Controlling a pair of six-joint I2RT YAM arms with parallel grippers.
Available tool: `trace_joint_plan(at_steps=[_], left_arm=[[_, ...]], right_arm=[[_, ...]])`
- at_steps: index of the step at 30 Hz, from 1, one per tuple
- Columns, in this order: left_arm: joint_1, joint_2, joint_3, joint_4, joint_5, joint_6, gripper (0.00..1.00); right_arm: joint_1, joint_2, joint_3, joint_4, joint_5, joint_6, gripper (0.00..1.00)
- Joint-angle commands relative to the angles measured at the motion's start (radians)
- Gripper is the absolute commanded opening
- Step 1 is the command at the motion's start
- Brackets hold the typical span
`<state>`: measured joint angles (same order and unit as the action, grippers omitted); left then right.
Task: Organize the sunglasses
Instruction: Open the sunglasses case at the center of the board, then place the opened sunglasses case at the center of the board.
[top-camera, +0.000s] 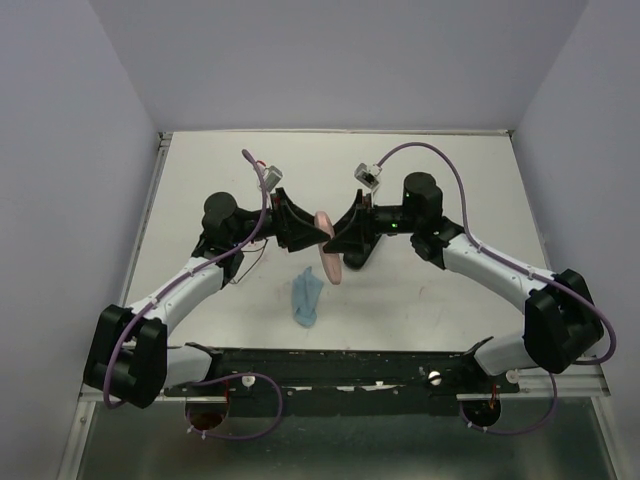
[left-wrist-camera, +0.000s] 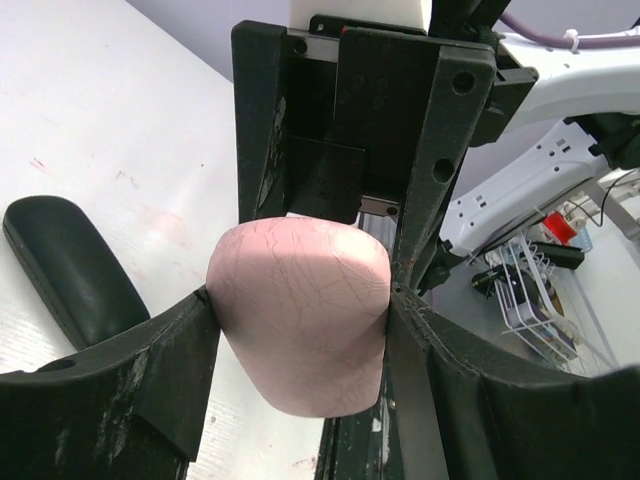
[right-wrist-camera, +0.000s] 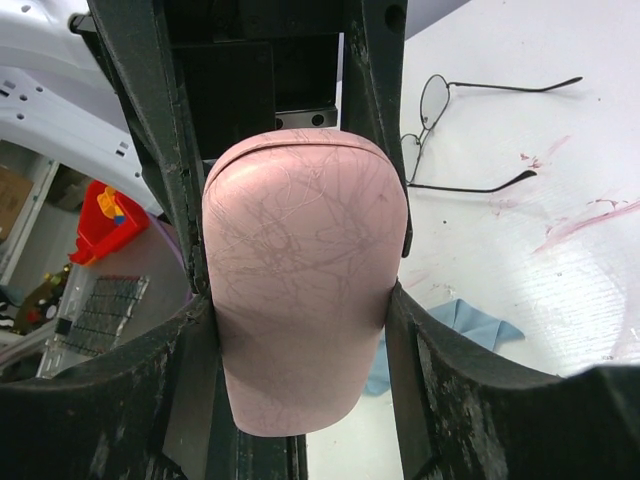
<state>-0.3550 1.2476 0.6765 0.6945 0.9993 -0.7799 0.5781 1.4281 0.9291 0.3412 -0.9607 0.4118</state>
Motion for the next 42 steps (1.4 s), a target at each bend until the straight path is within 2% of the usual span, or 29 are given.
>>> trace_joint_plan(at_steps=[1, 5, 8, 11, 13, 17, 20, 26, 30, 34, 42], left_arm=[[0.031, -0.002, 0.015, -0.163, 0.052, 0.2, 0.3], [0.039, -0.065, 0.028, -0.372, -0.051, 0.375, 0.27], [0.039, -0.126, 0.005, -0.43, -0.088, 0.445, 0.22], [0.044, -0.152, -0.009, -0.481, -0.162, 0.487, 0.13], [0.057, -0.152, -0.018, -0.466, -0.156, 0.473, 0.0], [0.07, -0.123, -0.011, -0.339, -0.036, 0.357, 0.0], [0.07, -0.114, -0.02, -0.279, 0.047, 0.309, 0.0], [0.07, -0.152, 0.044, -0.662, -0.301, 0.421, 0.0], [0.07, -0.133, 0.089, -0.753, -0.459, 0.397, 0.0], [0.07, -0.086, 0.115, -0.73, -0.395, 0.36, 0.01], [0.068, -0.069, 0.124, -0.701, -0.35, 0.32, 0.18]], right_arm=[[0.005, -0.072, 0.03, 0.056, -0.085, 0.039, 0.01], [0.006, -0.093, 0.027, 0.061, -0.087, 0.062, 0.01], [0.006, -0.119, 0.013, 0.09, -0.085, 0.077, 0.01], [0.005, -0.135, -0.006, 0.142, -0.125, 0.108, 0.01], [0.005, -0.133, -0.01, 0.148, -0.145, 0.114, 0.01], [0.005, -0.112, -0.009, 0.09, -0.127, 0.064, 0.01], [0.005, -0.087, 0.005, 0.099, -0.125, 0.094, 0.01], [-0.012, -0.104, 0.013, 0.039, -0.024, 0.124, 0.01], [-0.03, -0.094, 0.013, 0.027, -0.001, 0.137, 0.01], [-0.032, -0.055, 0.004, 0.091, -0.035, 0.174, 0.01], [-0.034, -0.002, 0.011, 0.114, -0.001, 0.208, 0.01]])
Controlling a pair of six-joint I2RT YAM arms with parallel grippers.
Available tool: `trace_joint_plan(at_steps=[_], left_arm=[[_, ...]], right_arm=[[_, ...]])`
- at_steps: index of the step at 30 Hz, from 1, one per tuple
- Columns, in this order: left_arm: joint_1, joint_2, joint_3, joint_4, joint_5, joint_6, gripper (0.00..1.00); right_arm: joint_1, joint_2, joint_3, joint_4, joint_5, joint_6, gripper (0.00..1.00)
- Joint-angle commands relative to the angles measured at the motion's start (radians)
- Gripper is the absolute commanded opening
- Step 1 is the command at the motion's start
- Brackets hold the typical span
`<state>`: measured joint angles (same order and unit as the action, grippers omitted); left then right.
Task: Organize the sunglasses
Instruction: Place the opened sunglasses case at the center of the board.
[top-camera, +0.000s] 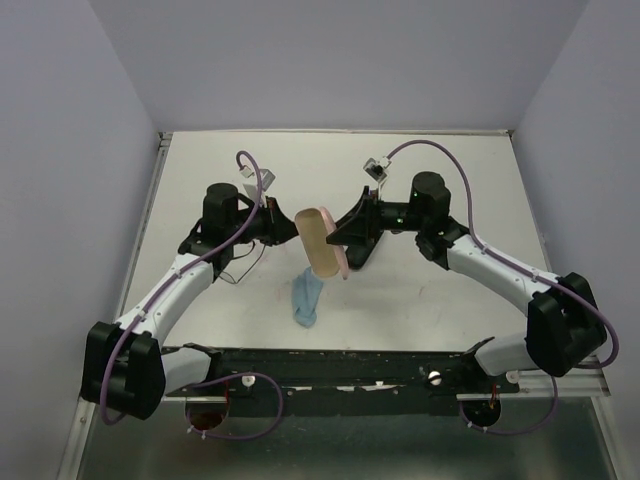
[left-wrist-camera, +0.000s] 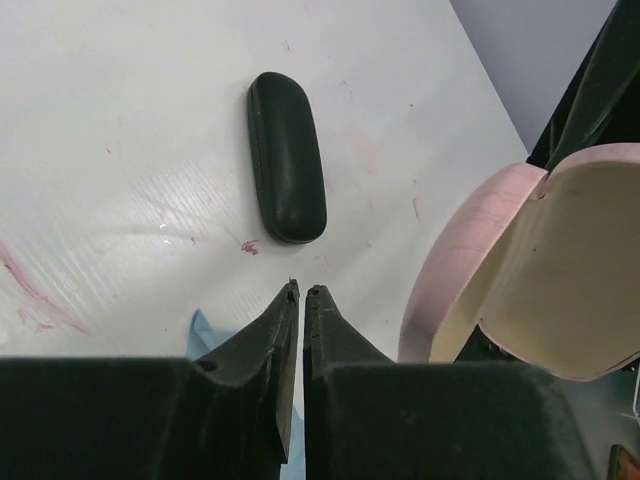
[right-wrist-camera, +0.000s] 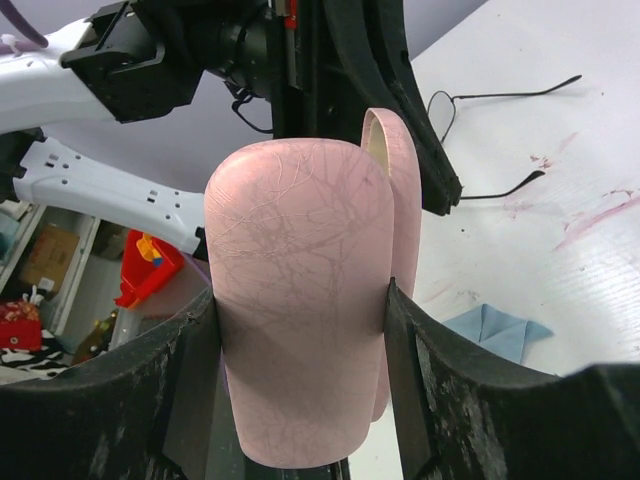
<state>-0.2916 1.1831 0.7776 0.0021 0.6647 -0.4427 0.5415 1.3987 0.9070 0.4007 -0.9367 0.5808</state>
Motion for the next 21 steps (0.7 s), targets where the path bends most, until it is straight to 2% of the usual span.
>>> trace_joint_plan(at_steps=[1, 3, 5, 7, 12, 15, 16, 21], left_arm=[[0.005, -0.007, 0.022, -0.008, -0.005, -0.021, 0.23], [0.005, -0.022, 0.019, -0.013, -0.008, -0.028, 0.34], [0.005, -0.043, 0.014, -0.037, -0.048, -0.036, 0.55], [0.005, -0.074, 0.008, -0.076, -0.127, -0.047, 0.68], [0.006, -0.152, -0.009, -0.152, -0.361, -0.088, 0.83], [0.006, -0.18, -0.008, -0.185, -0.39, -0.099, 0.94], [0.006, -0.188, -0.012, -0.183, -0.381, -0.103, 0.99], [0.006, -0.226, -0.047, -0.169, -0.395, -0.132, 0.99]], right_arm=[[0.002, 0.036, 0.033, 0.049, -0.007, 0.039, 0.01], [-0.005, 0.043, 0.032, 0.044, 0.033, 0.053, 0.01], [-0.011, 0.051, 0.032, 0.047, 0.061, 0.071, 0.01], [-0.017, 0.062, 0.032, 0.046, 0.073, 0.08, 0.01], [-0.051, 0.094, 0.009, 0.107, 0.095, 0.186, 0.01], [-0.075, 0.126, 0.0, 0.164, 0.069, 0.278, 0.01], [-0.084, 0.146, 0.013, 0.144, 0.065, 0.296, 0.01], [-0.097, 0.27, 0.139, -0.126, 0.212, 0.245, 0.01]])
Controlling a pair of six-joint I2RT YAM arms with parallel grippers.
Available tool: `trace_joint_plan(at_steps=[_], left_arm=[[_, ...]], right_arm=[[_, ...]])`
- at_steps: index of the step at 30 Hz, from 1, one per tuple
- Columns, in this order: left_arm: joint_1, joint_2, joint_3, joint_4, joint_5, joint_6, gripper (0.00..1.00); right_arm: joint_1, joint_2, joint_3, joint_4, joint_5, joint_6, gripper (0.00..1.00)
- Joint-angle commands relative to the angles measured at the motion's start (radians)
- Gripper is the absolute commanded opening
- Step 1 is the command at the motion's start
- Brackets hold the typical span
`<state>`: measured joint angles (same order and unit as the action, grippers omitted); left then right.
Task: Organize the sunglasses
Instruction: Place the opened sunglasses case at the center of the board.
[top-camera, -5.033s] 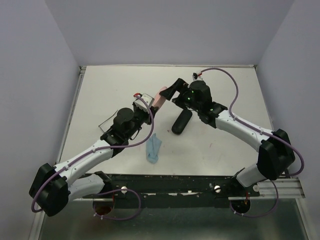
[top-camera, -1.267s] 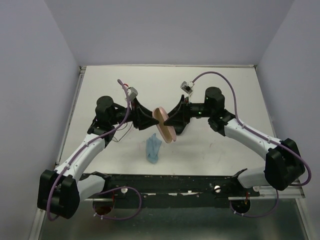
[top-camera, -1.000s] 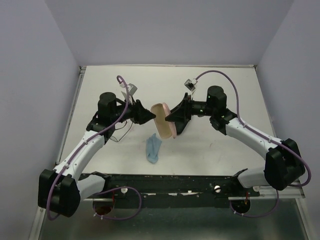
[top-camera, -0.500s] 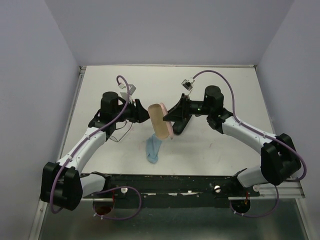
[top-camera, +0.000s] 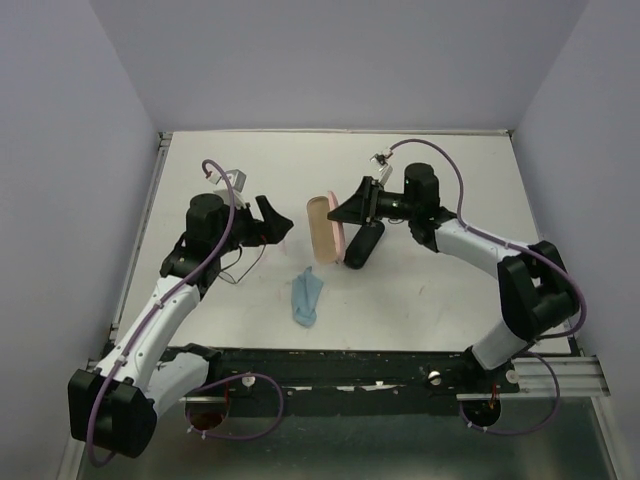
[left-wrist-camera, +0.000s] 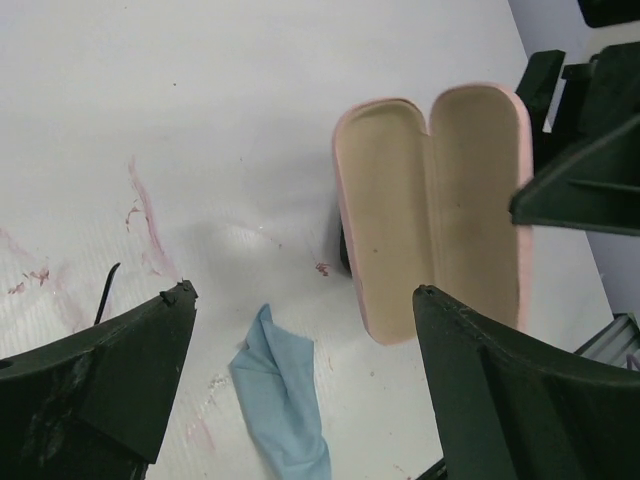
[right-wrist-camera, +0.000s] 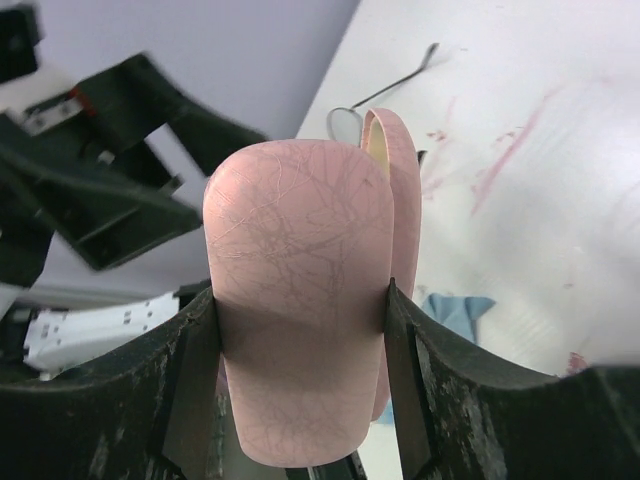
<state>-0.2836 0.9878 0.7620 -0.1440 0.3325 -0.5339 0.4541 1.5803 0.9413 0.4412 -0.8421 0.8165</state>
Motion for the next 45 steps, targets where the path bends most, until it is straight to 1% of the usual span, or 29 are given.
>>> trace_joint_plan(at_steps=[1, 5, 9, 12, 16, 18, 19, 22, 23, 25, 27, 28, 32, 35, 39, 45], left_arm=[[0.0, -0.031, -0.036, -0.023, -0.069, -0.052, 0.99], [-0.003, -0.015, -0.041, -0.026, -0.073, -0.087, 0.99], [-0.003, 0.02, -0.038, -0.045, -0.113, -0.087, 0.99], [-0.002, 0.048, -0.03, -0.069, -0.153, -0.086, 0.99], [-0.003, 0.066, -0.026, -0.077, -0.153, -0.087, 0.99], [-0.002, 0.069, -0.023, -0.085, -0.15, -0.087, 0.99], [-0.002, 0.069, -0.023, -0.086, -0.151, -0.087, 0.99], [-0.002, 0.065, -0.027, -0.091, -0.155, -0.087, 0.99], [-0.002, 0.061, -0.029, -0.092, -0.155, -0.087, 0.99], [0.0, 0.054, -0.033, -0.092, -0.158, -0.087, 0.99], [-0.002, 0.046, -0.038, -0.094, -0.162, -0.087, 0.99], [-0.002, 0.042, -0.041, -0.095, -0.167, -0.087, 0.99], [-0.002, 0.031, -0.049, -0.103, -0.184, -0.09, 0.99], [0.0, 0.022, -0.058, -0.101, -0.188, -0.09, 0.99], [-0.002, 0.025, -0.061, -0.111, -0.211, -0.097, 0.99], [-0.002, 0.041, -0.064, -0.115, -0.227, -0.112, 0.99]], right_arm=[[-0.009, 0.125, 0.126, -0.18, 0.129, 0.012, 0.01], [-0.011, 0.275, 0.249, -0.208, 0.103, 0.035, 0.01], [-0.009, 0.435, 0.413, -0.33, 0.095, -0.008, 0.03], [-0.011, 0.52, 0.499, -0.389, 0.093, -0.056, 0.07], [-0.011, 0.607, 0.591, -0.479, 0.081, -0.088, 0.13], [-0.012, 0.636, 0.62, -0.516, 0.084, -0.103, 0.18], [-0.014, 0.644, 0.631, -0.53, 0.093, -0.118, 0.24], [-0.025, 0.658, 0.669, -0.597, 0.135, -0.158, 0.5], [-0.031, 0.659, 0.678, -0.616, 0.147, -0.168, 0.56], [-0.048, 0.655, 0.698, -0.657, 0.173, -0.187, 0.64], [-0.061, 0.644, 0.723, -0.705, 0.221, -0.215, 0.84], [-0.066, 0.638, 0.734, -0.731, 0.25, -0.232, 1.0], [-0.074, 0.621, 0.797, -0.829, 0.322, -0.319, 1.0], [-0.072, 0.597, 0.818, -0.869, 0.406, -0.35, 1.0], [-0.074, 0.56, 0.8, -0.88, 0.508, -0.372, 1.0], [-0.074, 0.498, 0.72, -0.863, 0.534, -0.407, 1.0]])
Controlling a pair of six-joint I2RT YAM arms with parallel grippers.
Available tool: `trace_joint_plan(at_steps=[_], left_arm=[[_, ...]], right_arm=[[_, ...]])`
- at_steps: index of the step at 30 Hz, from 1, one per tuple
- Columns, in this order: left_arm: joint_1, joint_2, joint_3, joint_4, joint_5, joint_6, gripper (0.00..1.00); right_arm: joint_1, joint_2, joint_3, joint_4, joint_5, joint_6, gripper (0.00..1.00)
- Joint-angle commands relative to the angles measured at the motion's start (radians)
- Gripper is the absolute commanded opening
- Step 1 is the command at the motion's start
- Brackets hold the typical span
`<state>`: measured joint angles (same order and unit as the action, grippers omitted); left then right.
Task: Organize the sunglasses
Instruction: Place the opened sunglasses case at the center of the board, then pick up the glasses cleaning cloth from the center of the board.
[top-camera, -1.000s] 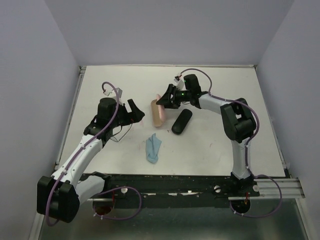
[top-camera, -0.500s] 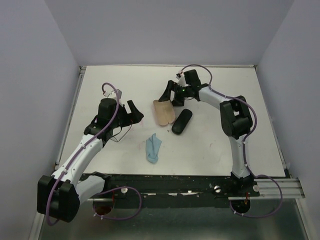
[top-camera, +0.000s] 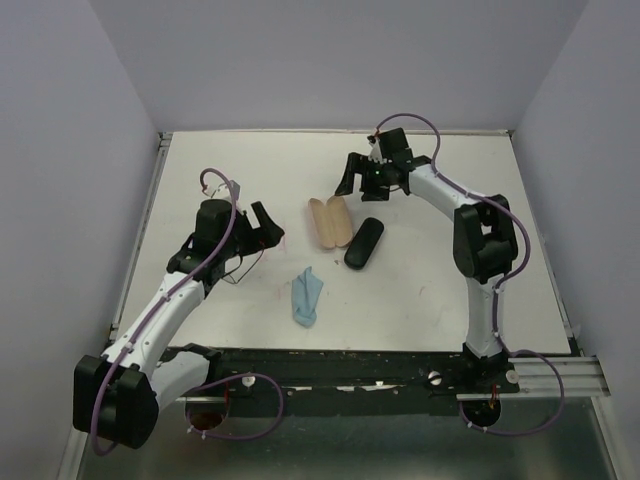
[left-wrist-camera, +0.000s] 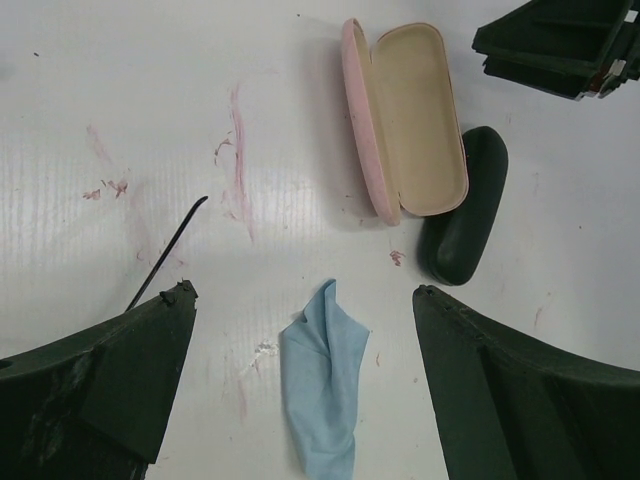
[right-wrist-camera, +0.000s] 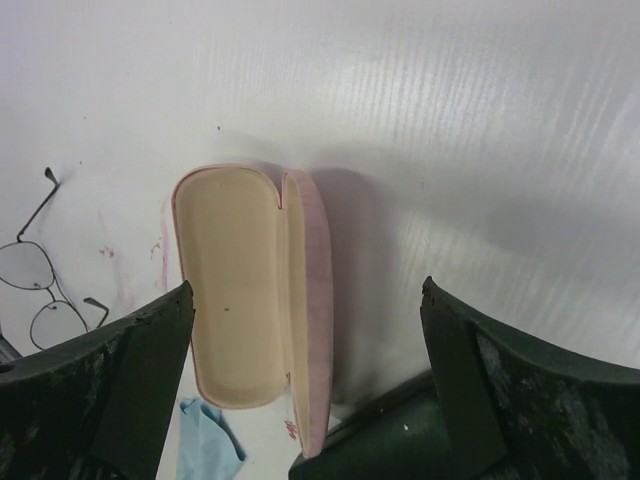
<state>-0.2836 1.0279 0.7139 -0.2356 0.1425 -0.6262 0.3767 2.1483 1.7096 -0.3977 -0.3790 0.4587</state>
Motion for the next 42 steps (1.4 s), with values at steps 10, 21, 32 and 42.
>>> trace_joint_plan(at_steps=[10, 21, 32, 42], left_arm=[[-0.002, 0.049, -0.01, -0.008, -0.023, -0.023, 0.99], [-0.002, 0.084, -0.008, 0.013, 0.002, -0.021, 0.99], [-0.002, 0.112, -0.005, 0.015, 0.009, -0.029, 0.99], [-0.002, 0.109, -0.017, -0.027, -0.018, -0.07, 0.99]], right_arm=[[0.034, -0.2, -0.237, 0.022, 0.061, -0.12, 0.92], [0.088, -0.125, -0.206, 0.02, 0.028, -0.206, 0.5], [0.088, -0.047, -0.111, 0.028, -0.003, -0.245, 0.44], [0.099, -0.177, -0.174, 0.078, 0.175, -0.218, 0.52]])
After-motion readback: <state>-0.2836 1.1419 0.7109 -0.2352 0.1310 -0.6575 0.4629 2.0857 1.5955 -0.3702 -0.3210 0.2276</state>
